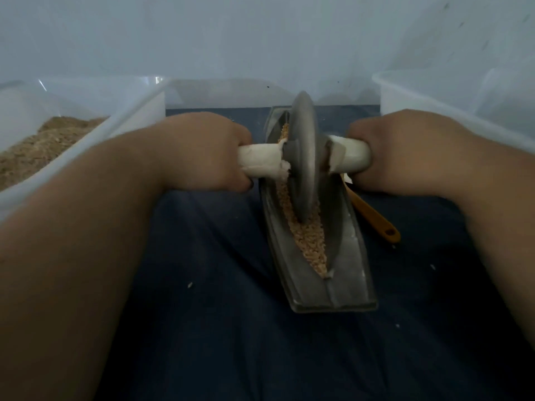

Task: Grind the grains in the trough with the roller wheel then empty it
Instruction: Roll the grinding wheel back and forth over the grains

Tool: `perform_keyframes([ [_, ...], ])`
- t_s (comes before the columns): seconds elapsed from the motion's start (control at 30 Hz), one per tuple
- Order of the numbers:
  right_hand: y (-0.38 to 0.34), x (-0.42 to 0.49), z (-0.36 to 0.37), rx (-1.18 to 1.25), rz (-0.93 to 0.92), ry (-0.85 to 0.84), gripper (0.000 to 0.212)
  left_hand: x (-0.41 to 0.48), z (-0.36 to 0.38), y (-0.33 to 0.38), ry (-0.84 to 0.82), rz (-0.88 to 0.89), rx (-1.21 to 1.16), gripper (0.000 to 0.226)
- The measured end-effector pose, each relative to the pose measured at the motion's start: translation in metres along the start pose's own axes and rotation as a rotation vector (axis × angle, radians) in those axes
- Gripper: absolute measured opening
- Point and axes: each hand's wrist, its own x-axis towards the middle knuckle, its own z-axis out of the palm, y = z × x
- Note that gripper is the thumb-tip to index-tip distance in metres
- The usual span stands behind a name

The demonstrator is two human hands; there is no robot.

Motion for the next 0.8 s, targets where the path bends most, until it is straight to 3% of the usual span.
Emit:
perform_keyframes([
  [0.1, 0.001, 0.005, 0.013, -0.034, -0.004, 0.203, 0.017, 0.007, 0.014, -0.005, 0.25, -0.042, -0.004, 0.035],
  [0.17, 0.005, 0.004, 0.014, 0.052, -0.058, 0.184, 0.025, 0.007, 0.017, -0.007, 0.319, -0.018, -0.046, 0.054],
  [0.23, 0.008, -0.001, 0.008, 0.189, -0.113, 0.09, 0.042, 0.002, 0.008, -0.012, 0.216, 0.073, -0.07, 0.063],
  [0.3, 0.007, -0.005, 0.003, 0.306, -0.135, 0.001, 0.053, -0.006, -0.006, -0.013, 0.073, 0.161, -0.136, 0.06],
  [0.4, 0.006, -0.007, -0.002, 0.364, -0.145, -0.051, 0.042, -0.012, -0.018, -0.01, 0.052, 0.161, -0.199, 0.039],
  [0.47, 0.005, -0.01, -0.011, 0.347, -0.145, -0.096, 0.048, -0.013, -0.022, -0.008, 0.037, 0.134, -0.155, 0.031],
  [0.6, 0.007, -0.021, -0.03, 0.289, -0.234, -0.145, 0.057, -0.027, -0.036, -0.006, -0.079, 0.131, -0.154, 0.036],
  [0.7, 0.004, -0.03, -0.037, 0.292, -0.29, -0.152, 0.052, -0.034, -0.043, -0.004, -0.119, 0.169, -0.174, 0.045],
  [0.8, 0.002, -0.028, -0.036, 0.266, -0.278, -0.159, 0.045, -0.032, -0.042, -0.002, -0.12, 0.166, -0.132, 0.038],
])
